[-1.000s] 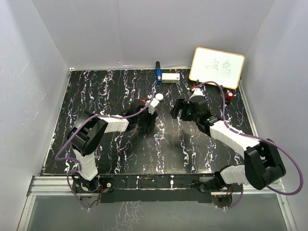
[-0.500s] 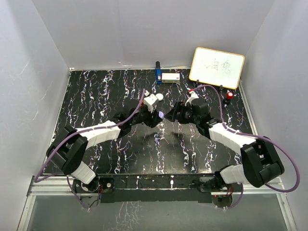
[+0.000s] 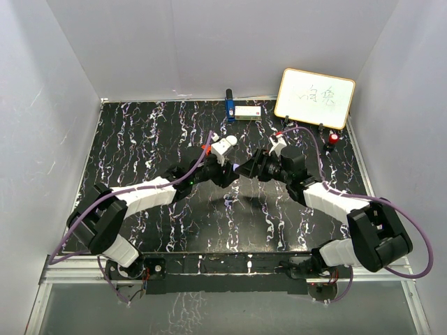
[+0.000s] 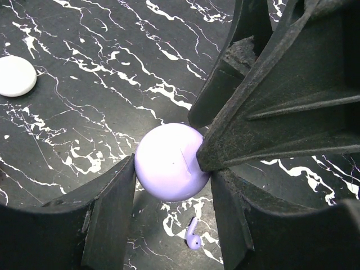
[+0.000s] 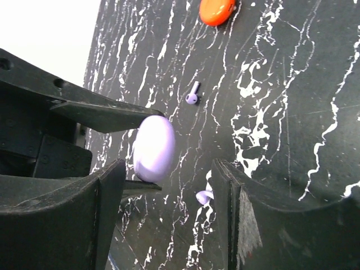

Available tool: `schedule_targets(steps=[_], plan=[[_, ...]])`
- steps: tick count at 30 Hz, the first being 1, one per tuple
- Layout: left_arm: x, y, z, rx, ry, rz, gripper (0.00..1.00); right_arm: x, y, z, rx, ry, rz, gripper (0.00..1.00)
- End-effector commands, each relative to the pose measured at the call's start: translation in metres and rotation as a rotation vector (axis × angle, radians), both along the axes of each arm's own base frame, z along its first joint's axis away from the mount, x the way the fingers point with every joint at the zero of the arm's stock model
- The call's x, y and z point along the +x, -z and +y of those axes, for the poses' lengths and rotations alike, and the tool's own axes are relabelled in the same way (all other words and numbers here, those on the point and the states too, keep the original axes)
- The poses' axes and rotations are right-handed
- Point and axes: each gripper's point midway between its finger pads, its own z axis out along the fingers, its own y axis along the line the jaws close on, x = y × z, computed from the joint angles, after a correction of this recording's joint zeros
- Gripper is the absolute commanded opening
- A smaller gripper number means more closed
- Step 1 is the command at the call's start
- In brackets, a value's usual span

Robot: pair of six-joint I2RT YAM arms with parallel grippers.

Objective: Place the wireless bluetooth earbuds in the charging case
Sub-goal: Open the charging case.

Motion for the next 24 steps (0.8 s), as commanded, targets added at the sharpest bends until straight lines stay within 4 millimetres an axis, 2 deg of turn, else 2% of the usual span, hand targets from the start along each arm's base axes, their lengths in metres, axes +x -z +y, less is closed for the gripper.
schedule_targets(steps=[1, 15, 24], plan=[[-0.003, -0.013, -0.008, -0.041, 0.02, -0.028, 0.0, 0.0, -0.029, 0.009, 0.092, -0.029, -0.075, 0.58], [-0.002, -0.025, -0.007, -0.066, -0.005, -0.058, 0.0, -0.004, -0.022, 0.012, 0.133, -0.031, -0.038, 0.41], [-0.004, -0.031, -0.007, -0.086, -0.006, -0.068, 0.0, -0.003, -0.019, 0.013, 0.139, -0.031, -0.026, 0.36]])
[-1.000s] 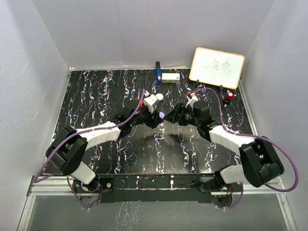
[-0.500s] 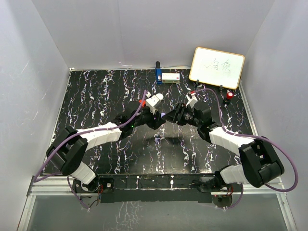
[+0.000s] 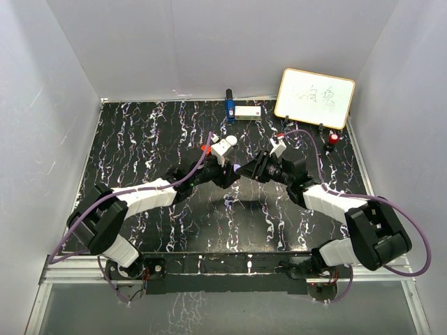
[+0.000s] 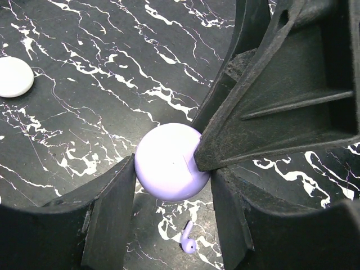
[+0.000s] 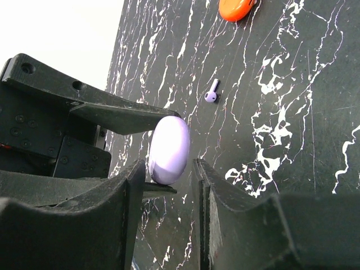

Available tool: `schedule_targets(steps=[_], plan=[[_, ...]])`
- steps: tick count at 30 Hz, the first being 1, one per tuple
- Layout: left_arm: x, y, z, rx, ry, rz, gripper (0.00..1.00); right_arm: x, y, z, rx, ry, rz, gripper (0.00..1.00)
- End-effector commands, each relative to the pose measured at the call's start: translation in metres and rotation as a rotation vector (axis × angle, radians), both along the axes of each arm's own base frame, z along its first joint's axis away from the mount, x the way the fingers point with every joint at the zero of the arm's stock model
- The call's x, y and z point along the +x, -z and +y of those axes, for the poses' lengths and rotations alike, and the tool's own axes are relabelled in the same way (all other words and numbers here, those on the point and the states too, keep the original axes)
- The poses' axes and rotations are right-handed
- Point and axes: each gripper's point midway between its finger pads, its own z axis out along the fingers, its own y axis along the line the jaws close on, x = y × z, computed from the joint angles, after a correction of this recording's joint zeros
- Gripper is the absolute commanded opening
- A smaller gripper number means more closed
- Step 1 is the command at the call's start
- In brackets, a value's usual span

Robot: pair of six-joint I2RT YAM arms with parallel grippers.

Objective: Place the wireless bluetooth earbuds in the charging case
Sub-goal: Open the charging case.

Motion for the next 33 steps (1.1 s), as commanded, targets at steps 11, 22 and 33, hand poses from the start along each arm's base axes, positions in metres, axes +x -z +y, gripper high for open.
schedule_targets(steps=[11, 22, 33], plan=[[-0.0022, -0.0339, -0.0032, -0.075, 0.006, -0.074, 0.0, 0.0022, -0.0084, 0.0057, 0.044, -0.017, -0.04, 0.26], [-0.0017, -0.0349, -0.0065, -0.089, 0.006, -0.064, 0.16, 0.0013, -0.0087, 0.0062, 0.063, -0.011, -0.027, 0.05], [0.0004, -0.0383, -0.0072, -0.109, -0.005, -0.071, 0.0, -0.0002, -0.0097, 0.009, 0.07, -0.032, -0.025, 0.36]])
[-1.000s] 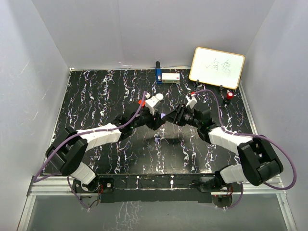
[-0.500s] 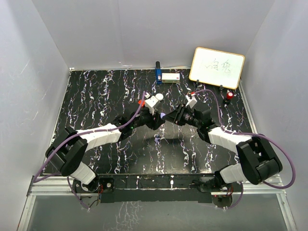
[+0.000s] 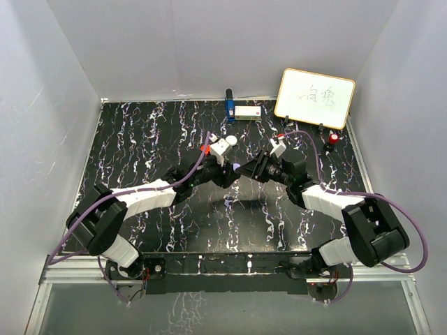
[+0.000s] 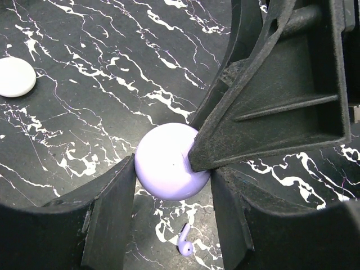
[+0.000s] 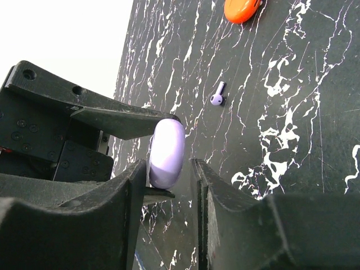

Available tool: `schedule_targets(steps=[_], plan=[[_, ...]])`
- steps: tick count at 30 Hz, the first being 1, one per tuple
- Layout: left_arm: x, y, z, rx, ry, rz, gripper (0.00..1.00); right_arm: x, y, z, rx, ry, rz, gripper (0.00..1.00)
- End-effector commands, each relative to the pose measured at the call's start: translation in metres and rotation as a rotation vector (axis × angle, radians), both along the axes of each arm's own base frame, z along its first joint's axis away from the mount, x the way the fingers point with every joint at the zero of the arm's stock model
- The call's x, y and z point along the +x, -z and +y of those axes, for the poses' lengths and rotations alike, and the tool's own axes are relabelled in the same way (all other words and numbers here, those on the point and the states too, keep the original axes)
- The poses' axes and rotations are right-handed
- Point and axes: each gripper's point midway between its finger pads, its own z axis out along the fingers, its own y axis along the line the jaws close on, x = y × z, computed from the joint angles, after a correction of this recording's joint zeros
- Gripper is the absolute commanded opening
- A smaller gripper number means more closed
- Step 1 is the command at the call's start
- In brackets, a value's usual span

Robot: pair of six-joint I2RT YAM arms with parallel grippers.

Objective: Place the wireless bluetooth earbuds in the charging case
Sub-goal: Open the charging case.

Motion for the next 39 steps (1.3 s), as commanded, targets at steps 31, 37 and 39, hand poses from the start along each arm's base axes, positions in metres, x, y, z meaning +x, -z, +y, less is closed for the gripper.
schedule_targets(steps=[31, 37, 39], plan=[[-0.006, -0.054, 0.049, -0.099, -0.217, -0.081, 0.85, 0.015, -0.02, -0.027, -0.005, 0.059, -0.099, 0.03], [0.006, -0.049, 0.055, -0.105, -0.338, 0.026, 0.85, 0.006, -0.025, -0.021, -0.002, -0.032, -0.172, 0.01], [0.007, -0.045, 0.052, -0.126, -0.343, 0.053, 0.85, 0.0, -0.031, -0.016, 0.021, -0.088, -0.205, 0.0]])
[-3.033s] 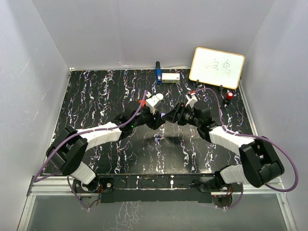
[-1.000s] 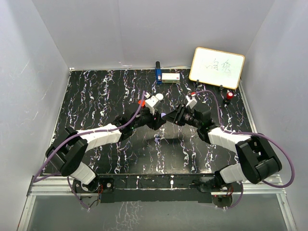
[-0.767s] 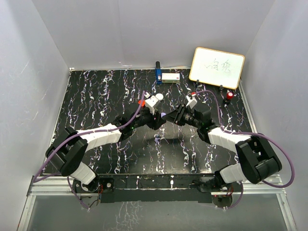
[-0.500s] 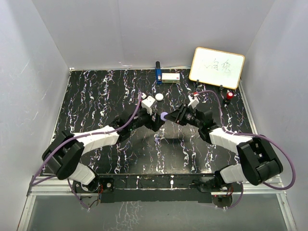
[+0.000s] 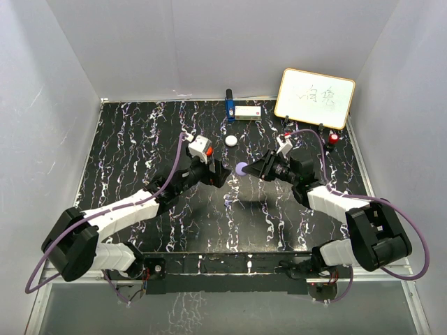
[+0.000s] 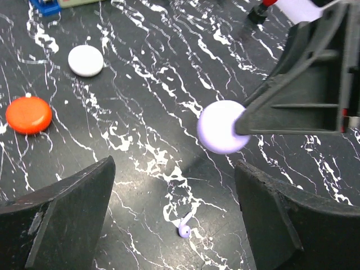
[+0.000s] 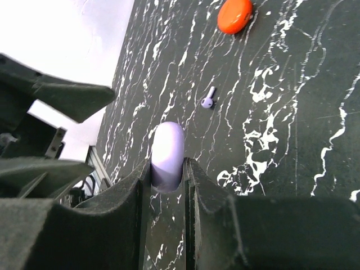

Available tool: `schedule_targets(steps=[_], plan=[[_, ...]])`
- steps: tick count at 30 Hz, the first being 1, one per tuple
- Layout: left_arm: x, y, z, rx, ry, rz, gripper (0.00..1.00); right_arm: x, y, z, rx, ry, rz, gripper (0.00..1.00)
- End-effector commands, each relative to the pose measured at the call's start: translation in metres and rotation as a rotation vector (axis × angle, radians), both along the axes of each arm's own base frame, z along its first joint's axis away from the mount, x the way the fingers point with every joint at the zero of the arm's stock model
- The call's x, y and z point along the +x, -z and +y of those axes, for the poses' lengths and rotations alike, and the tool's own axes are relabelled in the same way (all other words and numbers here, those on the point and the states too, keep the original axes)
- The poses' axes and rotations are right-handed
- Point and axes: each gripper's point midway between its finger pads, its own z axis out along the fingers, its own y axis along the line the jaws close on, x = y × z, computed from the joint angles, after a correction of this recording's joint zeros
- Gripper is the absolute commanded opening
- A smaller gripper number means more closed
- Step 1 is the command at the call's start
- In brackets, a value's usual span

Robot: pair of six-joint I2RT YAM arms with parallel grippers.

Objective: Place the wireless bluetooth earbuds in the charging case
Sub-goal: Open the charging case.

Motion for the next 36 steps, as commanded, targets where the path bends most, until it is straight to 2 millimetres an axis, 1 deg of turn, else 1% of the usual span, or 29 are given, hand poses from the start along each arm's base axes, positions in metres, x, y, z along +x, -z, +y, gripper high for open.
schedule_targets(steps=[1, 5, 13, 20, 25, 30, 36], plan=[[0.009, 0.0, 0.001, -0.057, -0.078, 0.073, 0.85, -0.009, -0.03, 0.011, 0.052, -0.132, -0.161, 0.0], [0.007, 0.006, 0.002, -0.095, -0.093, 0.093, 0.84, -0.018, -0.037, 0.019, 0.104, -0.219, -0.19, 0.0], [0.002, -0.012, 0.006, -0.149, -0.092, 0.046, 0.84, -0.023, -0.039, 0.024, 0.136, -0.276, -0.187, 0.0], [0.003, -0.012, 0.0, -0.165, -0.072, 0.047, 0.84, -0.027, -0.043, 0.027, 0.178, -0.295, -0.161, 0.0], [0.006, -0.006, -0.003, -0.156, -0.072, 0.058, 0.84, -0.028, -0.047, 0.028, 0.195, -0.3, -0.156, 0.0], [0.01, 0.007, -0.007, -0.139, -0.075, 0.084, 0.84, -0.032, -0.054, 0.029, 0.232, -0.316, -0.145, 0.0], [0.014, 0.023, -0.013, -0.13, -0.08, 0.123, 0.84, -0.031, -0.06, 0.031, 0.283, -0.321, -0.105, 0.0]])
